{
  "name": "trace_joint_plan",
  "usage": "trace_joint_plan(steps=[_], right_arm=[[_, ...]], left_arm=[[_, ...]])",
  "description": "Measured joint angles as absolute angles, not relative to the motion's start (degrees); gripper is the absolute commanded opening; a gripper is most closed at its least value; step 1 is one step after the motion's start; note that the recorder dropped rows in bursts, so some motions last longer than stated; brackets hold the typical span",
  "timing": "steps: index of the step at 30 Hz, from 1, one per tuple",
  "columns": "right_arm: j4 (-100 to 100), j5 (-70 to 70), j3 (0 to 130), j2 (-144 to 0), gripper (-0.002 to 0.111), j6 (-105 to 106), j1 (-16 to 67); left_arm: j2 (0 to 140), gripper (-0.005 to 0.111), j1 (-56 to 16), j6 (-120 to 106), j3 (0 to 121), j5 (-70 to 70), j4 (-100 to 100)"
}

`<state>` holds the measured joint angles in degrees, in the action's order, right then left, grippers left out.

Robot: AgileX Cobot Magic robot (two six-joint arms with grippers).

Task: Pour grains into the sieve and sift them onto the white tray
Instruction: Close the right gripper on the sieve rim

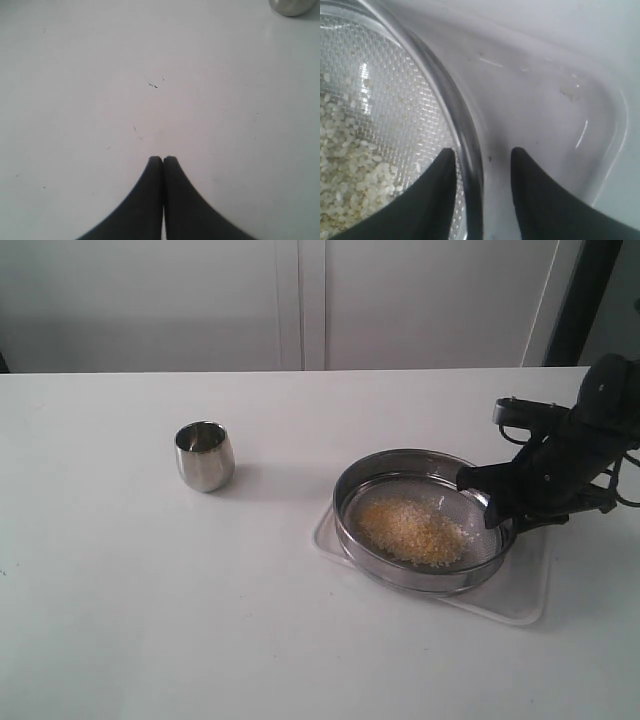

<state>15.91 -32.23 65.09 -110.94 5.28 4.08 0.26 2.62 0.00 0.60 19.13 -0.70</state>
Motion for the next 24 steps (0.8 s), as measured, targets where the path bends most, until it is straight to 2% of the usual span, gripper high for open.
trace_joint_plan(steps=[4,6,10,24], right_arm=[[16.19,-32.10,65.34,-111.67,0.029,5.17,4.08],[16.33,-32.10,65.46,-111.91,0.022,5.17,4.08],[16.89,-32.20,65.56,-112.17,0.000,4.76,4.08],[18.61,-34.76,66.66,-111.65,0.000,1.70,4.08]], left_arm=[[0.26,0.000,2.62,0.00,0.60,19.13,-0.70],[0.26,0.000,2.62,0.00,0.60,19.13,-0.70],[0.26,0.000,2.62,0.00,0.60,19.13,-0.70],[0.26,0.000,2.62,0.00,0.60,19.13,-0.70]])
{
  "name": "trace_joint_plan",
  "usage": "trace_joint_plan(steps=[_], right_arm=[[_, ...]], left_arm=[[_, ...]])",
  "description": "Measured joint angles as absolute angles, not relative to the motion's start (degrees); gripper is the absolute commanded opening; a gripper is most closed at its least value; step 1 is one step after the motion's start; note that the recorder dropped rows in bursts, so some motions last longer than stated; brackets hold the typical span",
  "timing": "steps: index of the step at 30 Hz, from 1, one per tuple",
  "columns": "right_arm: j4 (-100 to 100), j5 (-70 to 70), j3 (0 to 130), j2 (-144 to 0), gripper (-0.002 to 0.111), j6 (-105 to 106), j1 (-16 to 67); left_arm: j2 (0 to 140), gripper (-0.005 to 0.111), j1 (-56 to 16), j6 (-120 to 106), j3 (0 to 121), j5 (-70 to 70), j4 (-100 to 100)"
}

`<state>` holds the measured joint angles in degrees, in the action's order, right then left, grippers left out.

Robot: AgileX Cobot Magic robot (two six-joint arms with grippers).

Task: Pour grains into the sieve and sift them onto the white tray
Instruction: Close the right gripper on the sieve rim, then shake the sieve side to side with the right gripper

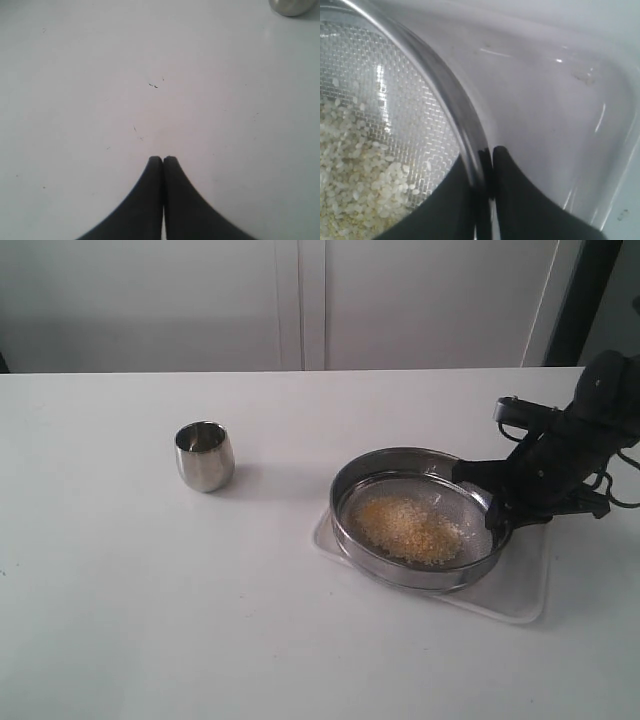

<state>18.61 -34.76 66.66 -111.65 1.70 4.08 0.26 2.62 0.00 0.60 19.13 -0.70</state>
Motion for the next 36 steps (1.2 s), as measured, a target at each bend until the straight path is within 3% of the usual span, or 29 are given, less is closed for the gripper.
trace_joint_plan(steps=[20,36], right_arm=[[15.72,-41.88,66.75,-105.11,0.000,0.46,0.71],[13.21,-38.85,66.94,-105.72,0.000,-2.33,0.34]], left_arm=[[0.26,0.000,2.62,0.00,0.60,19.13,-0.70],[0.26,0.000,2.62,0.00,0.60,19.13,-0.70]])
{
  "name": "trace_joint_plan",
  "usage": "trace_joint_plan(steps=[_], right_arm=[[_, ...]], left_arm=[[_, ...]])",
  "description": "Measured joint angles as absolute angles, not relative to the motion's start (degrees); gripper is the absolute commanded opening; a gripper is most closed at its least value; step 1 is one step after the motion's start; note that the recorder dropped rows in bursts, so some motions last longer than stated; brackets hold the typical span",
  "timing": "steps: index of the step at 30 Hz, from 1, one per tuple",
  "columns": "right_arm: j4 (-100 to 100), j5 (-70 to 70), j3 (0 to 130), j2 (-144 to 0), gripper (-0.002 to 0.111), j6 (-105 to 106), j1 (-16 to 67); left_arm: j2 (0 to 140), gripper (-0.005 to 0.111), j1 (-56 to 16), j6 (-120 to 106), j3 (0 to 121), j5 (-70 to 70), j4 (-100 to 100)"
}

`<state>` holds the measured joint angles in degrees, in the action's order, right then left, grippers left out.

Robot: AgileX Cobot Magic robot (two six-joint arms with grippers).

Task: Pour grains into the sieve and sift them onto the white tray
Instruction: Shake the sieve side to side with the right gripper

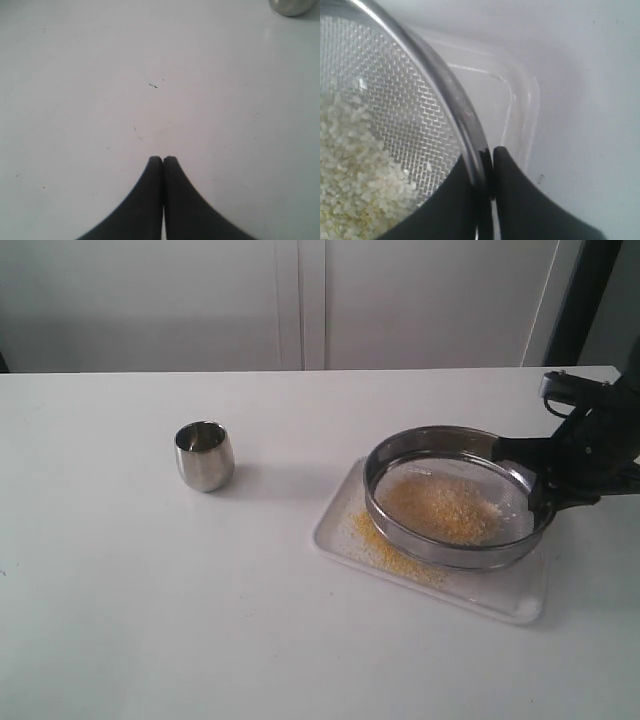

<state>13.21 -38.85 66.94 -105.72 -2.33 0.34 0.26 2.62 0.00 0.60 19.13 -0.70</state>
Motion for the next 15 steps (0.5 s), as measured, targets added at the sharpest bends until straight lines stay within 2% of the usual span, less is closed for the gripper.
trace_joint_plan(steps=[15], right_arm=[[13.92,-40.26,67.20,-107.18,0.000,-0.41,1.03]], left_arm=[[0.26,0.000,2.62,0.00,0.60,19.13,-0.70]])
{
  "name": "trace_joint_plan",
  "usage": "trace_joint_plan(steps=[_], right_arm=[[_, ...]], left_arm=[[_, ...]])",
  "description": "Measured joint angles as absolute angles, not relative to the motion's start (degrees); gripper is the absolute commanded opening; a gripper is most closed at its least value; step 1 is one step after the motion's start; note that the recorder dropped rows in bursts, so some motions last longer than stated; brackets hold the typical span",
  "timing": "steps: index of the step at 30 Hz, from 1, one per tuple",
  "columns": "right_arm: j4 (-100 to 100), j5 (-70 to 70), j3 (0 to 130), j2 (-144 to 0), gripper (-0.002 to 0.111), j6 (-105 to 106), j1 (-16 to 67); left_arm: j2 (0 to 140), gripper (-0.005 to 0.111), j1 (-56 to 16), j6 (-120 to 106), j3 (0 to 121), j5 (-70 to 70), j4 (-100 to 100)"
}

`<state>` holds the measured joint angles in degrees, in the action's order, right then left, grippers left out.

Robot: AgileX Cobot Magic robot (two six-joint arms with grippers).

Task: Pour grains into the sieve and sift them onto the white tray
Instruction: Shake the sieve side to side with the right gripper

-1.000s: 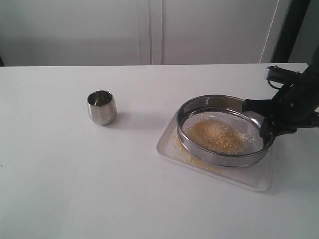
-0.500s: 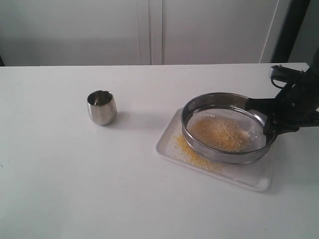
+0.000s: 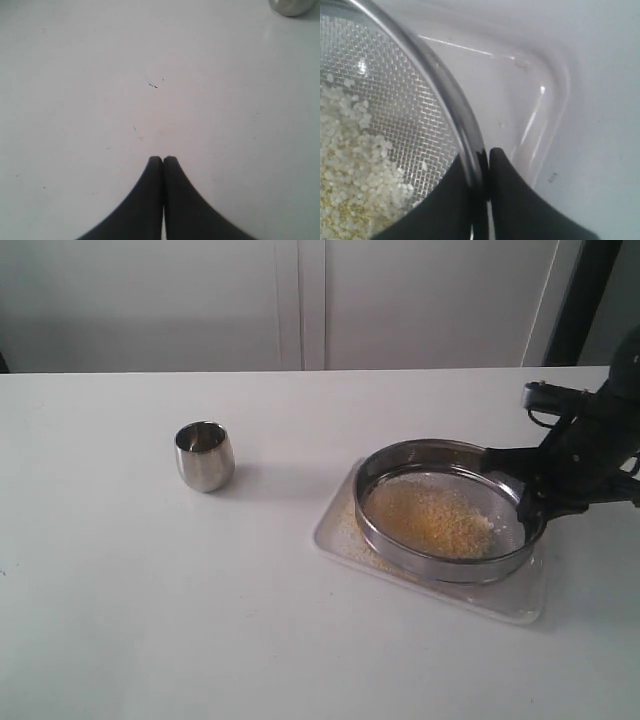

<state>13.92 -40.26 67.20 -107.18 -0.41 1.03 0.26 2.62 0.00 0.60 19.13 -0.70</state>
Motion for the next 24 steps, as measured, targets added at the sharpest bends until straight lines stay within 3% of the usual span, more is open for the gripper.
trace_joint_plan(steps=[24], right_arm=[[12.09,-40.67,67.25,-107.80,0.000,-1.26,0.74]], left_arm=[[0.26,0.000,2.62,0.00,0.60,19.13,-0.70]])
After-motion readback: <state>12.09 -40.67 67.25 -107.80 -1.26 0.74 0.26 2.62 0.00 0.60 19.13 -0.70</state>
